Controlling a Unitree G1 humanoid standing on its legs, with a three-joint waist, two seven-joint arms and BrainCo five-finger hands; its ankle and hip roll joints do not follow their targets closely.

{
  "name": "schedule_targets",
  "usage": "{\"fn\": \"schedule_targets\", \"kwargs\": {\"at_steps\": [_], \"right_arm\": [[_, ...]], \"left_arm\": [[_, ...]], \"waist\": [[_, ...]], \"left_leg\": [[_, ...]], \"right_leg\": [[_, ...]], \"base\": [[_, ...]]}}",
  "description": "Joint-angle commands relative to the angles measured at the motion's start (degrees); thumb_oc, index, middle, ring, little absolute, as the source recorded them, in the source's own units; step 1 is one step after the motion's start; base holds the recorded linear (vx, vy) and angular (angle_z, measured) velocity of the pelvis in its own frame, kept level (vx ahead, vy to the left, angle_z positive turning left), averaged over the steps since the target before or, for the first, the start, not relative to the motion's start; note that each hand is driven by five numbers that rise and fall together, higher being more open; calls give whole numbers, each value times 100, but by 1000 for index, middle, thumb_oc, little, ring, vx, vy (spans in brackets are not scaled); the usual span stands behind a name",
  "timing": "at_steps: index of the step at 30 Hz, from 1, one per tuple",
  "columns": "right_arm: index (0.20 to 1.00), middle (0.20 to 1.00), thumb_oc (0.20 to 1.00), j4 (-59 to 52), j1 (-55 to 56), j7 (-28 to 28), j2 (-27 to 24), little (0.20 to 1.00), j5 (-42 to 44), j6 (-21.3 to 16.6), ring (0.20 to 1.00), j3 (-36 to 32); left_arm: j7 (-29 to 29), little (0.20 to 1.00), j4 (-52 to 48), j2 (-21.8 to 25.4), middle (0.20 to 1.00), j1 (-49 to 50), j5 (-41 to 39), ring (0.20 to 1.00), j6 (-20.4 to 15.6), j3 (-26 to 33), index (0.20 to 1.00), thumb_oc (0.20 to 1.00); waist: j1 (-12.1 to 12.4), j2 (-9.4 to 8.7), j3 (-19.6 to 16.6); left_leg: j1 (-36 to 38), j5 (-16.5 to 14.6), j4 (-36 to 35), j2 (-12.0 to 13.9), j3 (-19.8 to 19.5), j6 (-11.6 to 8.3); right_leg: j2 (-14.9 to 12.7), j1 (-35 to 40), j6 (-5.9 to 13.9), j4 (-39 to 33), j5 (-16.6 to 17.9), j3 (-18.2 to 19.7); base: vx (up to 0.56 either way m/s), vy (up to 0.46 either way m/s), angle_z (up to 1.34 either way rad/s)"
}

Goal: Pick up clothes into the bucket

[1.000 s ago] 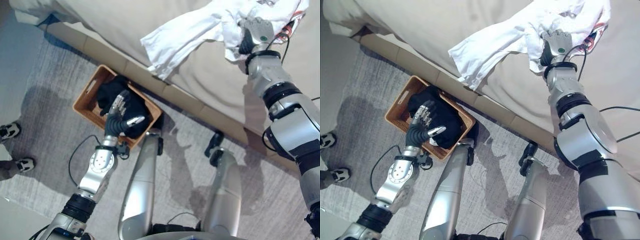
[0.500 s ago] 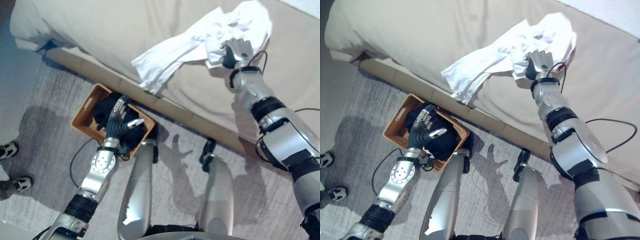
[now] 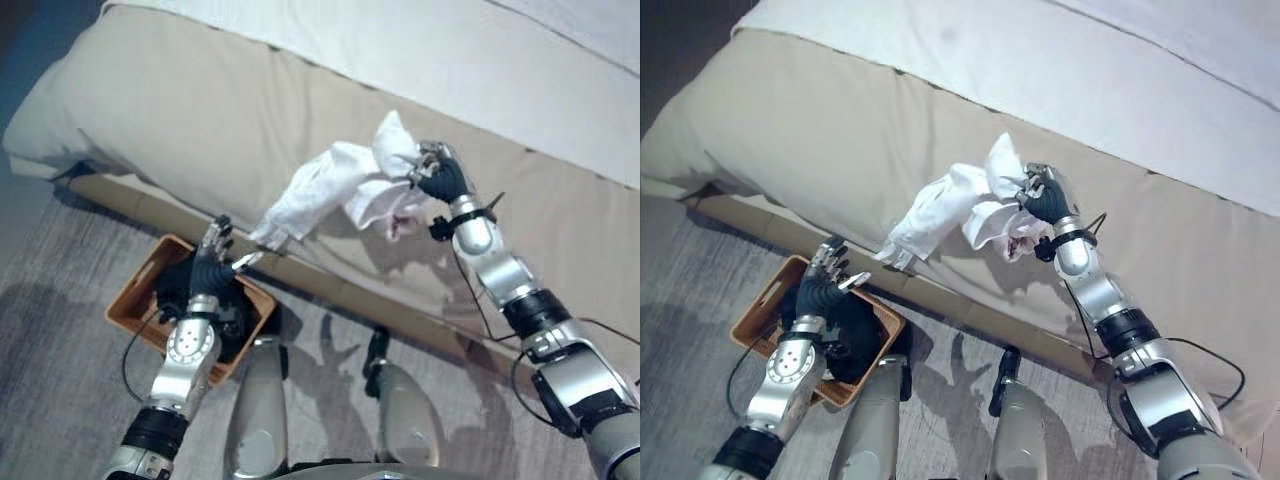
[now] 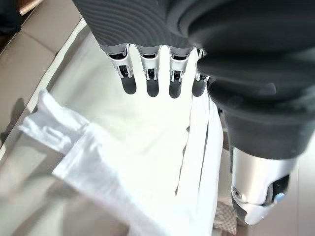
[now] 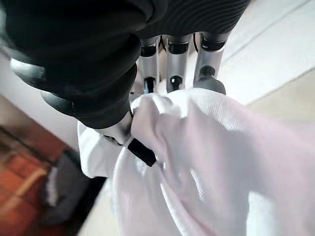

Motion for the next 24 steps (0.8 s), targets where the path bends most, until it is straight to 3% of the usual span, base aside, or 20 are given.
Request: {"fn": "schedule_targets", "kwargs": {"at_steps": [1,3,8,12,14,16,24], "right_arm": [[200,200,200,-588,-141,342,-197,200,764,-624,200,-289],[200,200,200,-1325,137,805,-280,200,1467,-767,200,-392],[200,200,200,-1994,302,1386,-359,200,2651,-850,200,-441],[200,200,200,-2329,315,1678,-477,200,3071,-767,200,-367],[200,200,200,-2476,378,1886,-514,200,3389,-705,200,-311],[200,200,200,-2605,420,2104,-591,200,3670,-643,200,-224],[200,200,200,-2933,570,2420,-547,200,4019,-513,200,30]], "left_arm": [[15,1000,-84,120,1000,166,377,1000,-231,144,1000,1000],[5,1000,-5,161,1000,196,538,1000,-204,264,1000,1000],[-102,1000,-1,129,1000,153,520,1000,-193,299,1000,1000],[-292,1000,-106,84,1000,141,300,1000,-193,290,1000,1000],[-523,1000,-233,106,1000,103,74,1000,-174,248,1000,1000],[-1133,1000,-419,211,1000,-45,-579,1000,-116,48,1000,1000],[-2085,1000,-530,176,1000,-398,-1952,1000,191,-521,1000,1000]], "waist": [[-43,-28,-527],[-72,-74,-728],[-105,-121,-1089],[-113,-135,-1265],[-116,-124,-1371],[-147,-92,-1534],[-213,-53,-1899]], "left_leg": [[225,20,-381,189,-249,-107],[509,1,-507,268,-189,-147],[963,25,-747,336,-112,-179],[1212,1,-821,349,-75,-188],[1362,-19,-858,356,-52,-193],[1544,-41,-912,380,-29,-210],[1973,-66,-1110,417,62,-228]], "right_leg": [[-271,222,265,-317,513,-56],[-177,504,293,-562,543,-95],[-107,884,320,-800,581,-128],[-64,1111,316,-857,542,-135],[-42,1248,316,-895,513,-141],[-6,1408,322,-971,496,-156],[67,1733,333,-1109,467,-147]], "base": [[107,-61,1],[102,-38,-8],[107,-24,-10],[117,-25,-4],[97,-17,2],[85,-14,-5],[82,-8,-4]]}}
